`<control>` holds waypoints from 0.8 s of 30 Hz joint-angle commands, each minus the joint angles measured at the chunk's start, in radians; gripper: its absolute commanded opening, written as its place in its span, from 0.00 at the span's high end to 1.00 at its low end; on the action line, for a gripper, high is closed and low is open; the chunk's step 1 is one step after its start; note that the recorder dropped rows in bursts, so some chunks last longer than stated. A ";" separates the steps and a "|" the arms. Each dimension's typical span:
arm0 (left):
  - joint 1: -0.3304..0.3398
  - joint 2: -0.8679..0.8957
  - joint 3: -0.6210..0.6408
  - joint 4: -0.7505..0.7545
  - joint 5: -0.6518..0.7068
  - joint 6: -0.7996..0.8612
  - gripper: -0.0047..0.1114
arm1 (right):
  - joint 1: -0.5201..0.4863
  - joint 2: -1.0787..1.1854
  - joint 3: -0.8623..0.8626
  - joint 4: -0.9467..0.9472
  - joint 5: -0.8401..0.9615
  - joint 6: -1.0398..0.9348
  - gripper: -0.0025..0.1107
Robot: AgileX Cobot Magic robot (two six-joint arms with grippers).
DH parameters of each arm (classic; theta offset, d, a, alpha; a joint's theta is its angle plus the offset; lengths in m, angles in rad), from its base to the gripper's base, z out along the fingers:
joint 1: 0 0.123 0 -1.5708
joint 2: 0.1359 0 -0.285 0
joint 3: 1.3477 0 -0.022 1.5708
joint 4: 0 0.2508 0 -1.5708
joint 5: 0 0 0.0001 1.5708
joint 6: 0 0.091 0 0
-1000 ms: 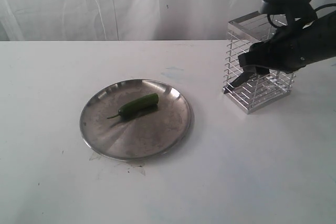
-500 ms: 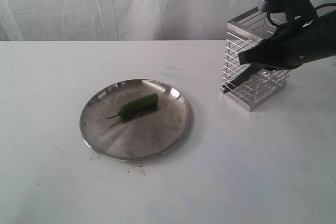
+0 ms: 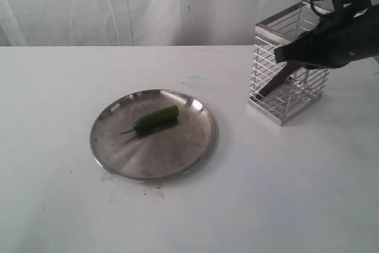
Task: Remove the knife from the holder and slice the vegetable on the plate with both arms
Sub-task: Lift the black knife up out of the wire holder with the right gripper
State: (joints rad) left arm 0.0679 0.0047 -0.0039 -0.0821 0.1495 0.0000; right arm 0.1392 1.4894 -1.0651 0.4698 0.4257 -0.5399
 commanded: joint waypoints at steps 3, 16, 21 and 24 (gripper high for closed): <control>0.000 -0.005 0.004 -0.007 0.000 0.000 0.96 | 0.002 -0.056 -0.005 -0.021 0.025 -0.005 0.98; 0.000 -0.005 0.004 -0.007 0.000 0.000 0.96 | 0.002 -0.252 -0.005 -0.025 0.116 0.023 0.98; 0.000 -0.005 0.004 -0.007 0.000 0.000 0.96 | 0.002 -0.372 -0.005 -0.022 0.192 0.057 0.98; 0.000 -0.005 0.004 -0.007 0.000 0.000 0.96 | 0.002 -0.424 0.002 -0.002 0.234 0.075 0.98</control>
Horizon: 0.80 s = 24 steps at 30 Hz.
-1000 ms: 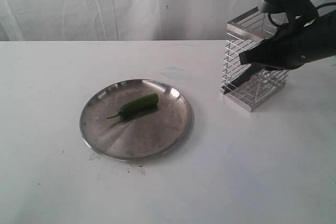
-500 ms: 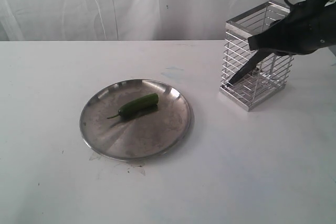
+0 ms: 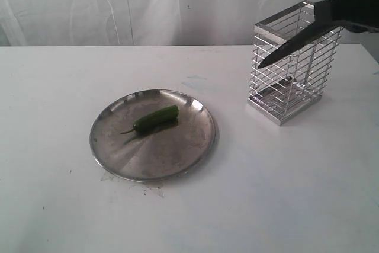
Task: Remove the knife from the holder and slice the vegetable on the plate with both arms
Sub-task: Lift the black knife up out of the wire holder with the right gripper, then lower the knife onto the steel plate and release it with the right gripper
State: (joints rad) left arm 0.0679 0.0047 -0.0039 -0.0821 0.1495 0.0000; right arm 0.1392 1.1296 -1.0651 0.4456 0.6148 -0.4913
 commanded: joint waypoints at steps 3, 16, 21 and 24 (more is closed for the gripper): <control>0.000 -0.005 0.004 -0.007 0.000 0.000 0.96 | 0.002 -0.090 0.047 0.132 0.063 0.022 0.98; 0.000 -0.005 0.004 -0.007 0.000 0.000 0.96 | 0.002 -0.090 0.341 1.114 0.059 -0.549 0.98; 0.000 -0.005 0.004 -0.007 0.000 0.000 0.96 | 0.002 -0.050 0.426 1.299 0.057 -0.678 0.98; 0.000 -0.005 0.004 -0.007 0.000 0.000 0.96 | 0.002 0.022 0.440 1.299 0.062 -0.668 0.98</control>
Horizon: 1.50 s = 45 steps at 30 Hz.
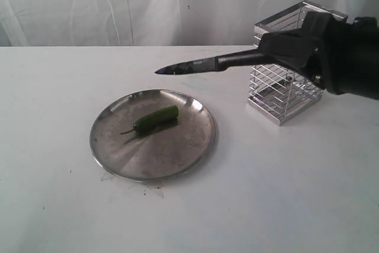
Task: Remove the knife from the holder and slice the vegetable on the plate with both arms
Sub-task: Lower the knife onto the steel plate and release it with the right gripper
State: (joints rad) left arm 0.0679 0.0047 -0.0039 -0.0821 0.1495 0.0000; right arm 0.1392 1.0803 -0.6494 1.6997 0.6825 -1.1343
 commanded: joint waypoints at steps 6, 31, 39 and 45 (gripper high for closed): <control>0.000 -0.005 0.004 -0.007 0.000 0.000 0.96 | 0.002 0.273 0.018 0.045 0.005 -0.005 0.98; 0.000 -0.005 0.004 -0.007 0.000 0.000 0.96 | -0.086 0.784 -0.175 0.045 0.353 -0.104 0.98; 0.000 -0.005 0.004 -0.007 0.000 0.000 0.96 | -0.109 0.856 -0.177 0.045 0.464 -0.217 0.98; 0.000 -0.005 0.004 -0.007 0.000 0.000 0.96 | -0.109 0.921 -0.198 0.045 0.415 -0.252 0.98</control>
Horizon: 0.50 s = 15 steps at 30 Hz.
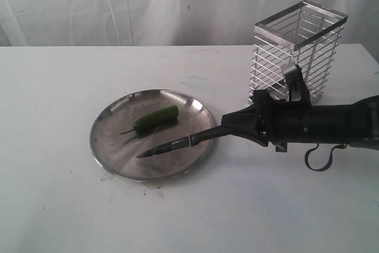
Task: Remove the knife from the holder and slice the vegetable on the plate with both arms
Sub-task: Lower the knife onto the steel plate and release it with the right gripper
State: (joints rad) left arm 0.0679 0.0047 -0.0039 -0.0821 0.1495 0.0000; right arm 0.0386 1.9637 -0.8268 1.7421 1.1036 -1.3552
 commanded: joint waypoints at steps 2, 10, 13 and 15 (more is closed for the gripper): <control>0.000 -0.005 0.004 -0.007 0.000 0.000 0.96 | -0.009 0.063 -0.031 0.002 -0.002 -0.031 0.98; 0.000 -0.005 0.004 -0.007 0.000 0.000 0.96 | -0.009 0.111 -0.046 0.002 -0.022 -0.085 0.98; 0.000 -0.005 0.004 -0.007 0.000 0.000 0.96 | -0.009 0.122 -0.046 0.002 -0.084 -0.085 0.93; 0.000 -0.005 0.004 -0.007 0.000 0.000 0.96 | -0.009 0.122 -0.046 0.002 -0.118 -0.085 0.86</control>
State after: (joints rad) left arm 0.0679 0.0047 -0.0039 -0.0821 0.1495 0.0000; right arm 0.0386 2.0785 -0.8699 1.7791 1.0997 -1.4047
